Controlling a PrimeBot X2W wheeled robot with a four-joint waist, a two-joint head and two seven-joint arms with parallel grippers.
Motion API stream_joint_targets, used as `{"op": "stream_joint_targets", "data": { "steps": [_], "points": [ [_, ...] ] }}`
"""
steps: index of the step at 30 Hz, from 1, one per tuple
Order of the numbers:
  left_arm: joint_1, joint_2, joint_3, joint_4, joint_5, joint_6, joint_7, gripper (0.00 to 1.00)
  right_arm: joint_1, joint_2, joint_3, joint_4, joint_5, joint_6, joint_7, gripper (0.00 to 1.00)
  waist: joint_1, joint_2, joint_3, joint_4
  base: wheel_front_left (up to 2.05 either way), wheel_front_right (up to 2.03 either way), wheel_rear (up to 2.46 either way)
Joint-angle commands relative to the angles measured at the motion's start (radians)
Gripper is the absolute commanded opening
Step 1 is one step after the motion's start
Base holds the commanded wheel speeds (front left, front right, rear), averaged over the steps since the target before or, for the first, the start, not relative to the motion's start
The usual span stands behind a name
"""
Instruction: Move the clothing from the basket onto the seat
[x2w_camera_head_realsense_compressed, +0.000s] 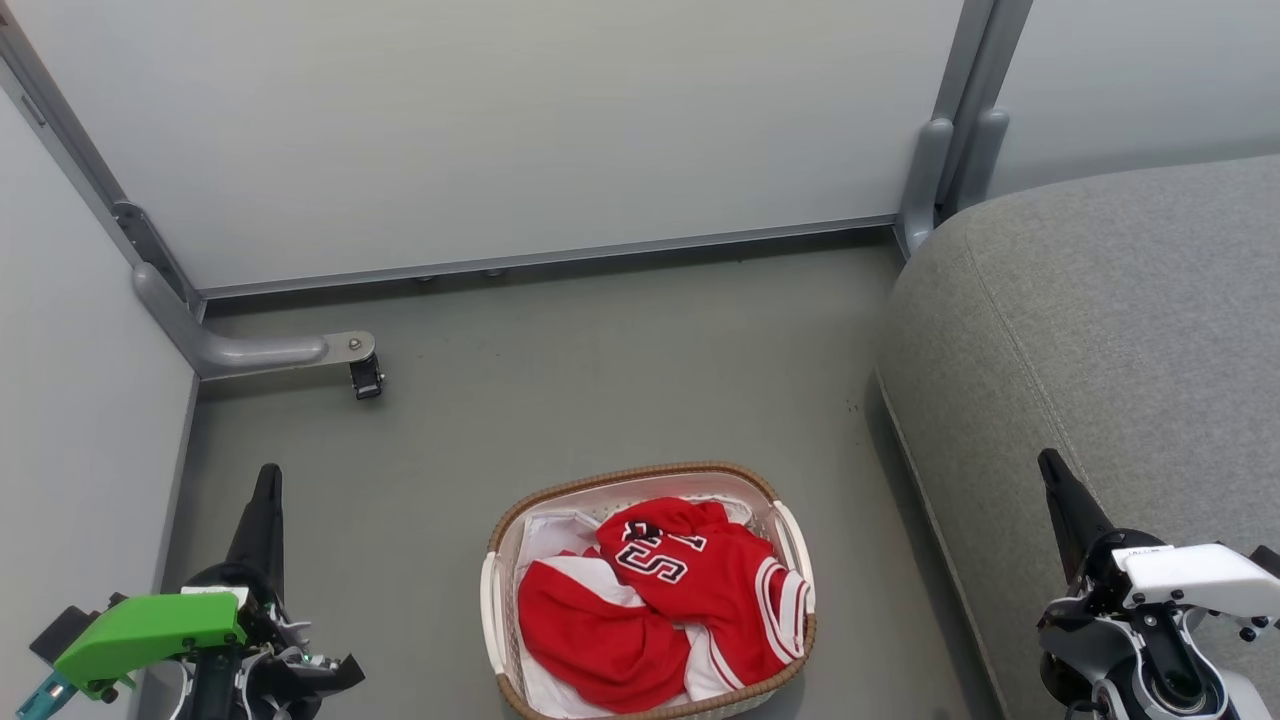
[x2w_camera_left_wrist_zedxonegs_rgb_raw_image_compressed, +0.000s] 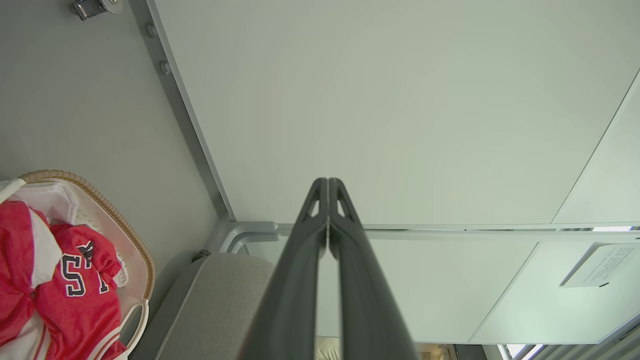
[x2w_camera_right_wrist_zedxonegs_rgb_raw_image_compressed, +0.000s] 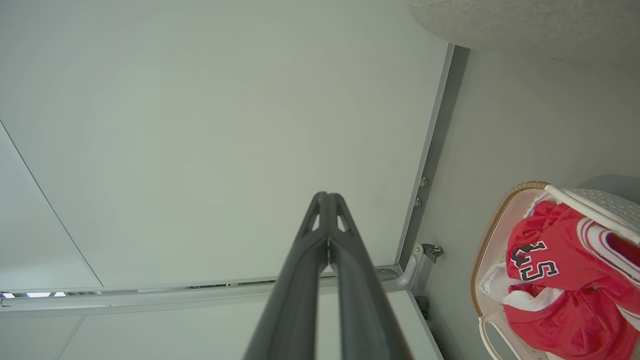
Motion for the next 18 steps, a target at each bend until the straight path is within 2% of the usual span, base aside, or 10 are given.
{"op": "stream_joint_targets", "data": {
  "steps": [1, 9, 10, 18],
  "points": [
    [-0.010, 0.005, 0.001, -0.002, 0.000, -0.005, 0.003, 0.00, 0.010, -0.003, -0.001, -0.001, 0.000, 0.000, 0.002, 0.00, 0.0000, 0.0000, 0.000, 0.000, 0.00, 0.00, 0.00],
    [-0.010, 0.005, 0.001, -0.002, 0.000, -0.005, 0.003, 0.00, 0.010, -0.003, -0.001, -0.001, 0.000, 0.000, 0.002, 0.00, 0.0000, 0.0000, 0.000, 0.000, 0.00, 0.00, 0.00],
    [0.000, 0.000, 0.000, 0.000, 0.000, 0.000, 0.000, 1.00, 0.000, 0.000, 0.000, 0.000, 0.000, 0.000, 0.000, 1.00, 0.0000, 0.0000, 0.000, 0.000, 0.00, 0.00, 0.00],
    [0.035, -0.007, -0.017, 0.026, 0.009, 0.002, -0.019, 1.00, 0.024, 0.012, 0.021, 0.034, -0.009, 0.000, -0.019, 1.00, 0.0000, 0.0000, 0.000, 0.000, 0.00, 0.00, 0.00]
  ]
}}
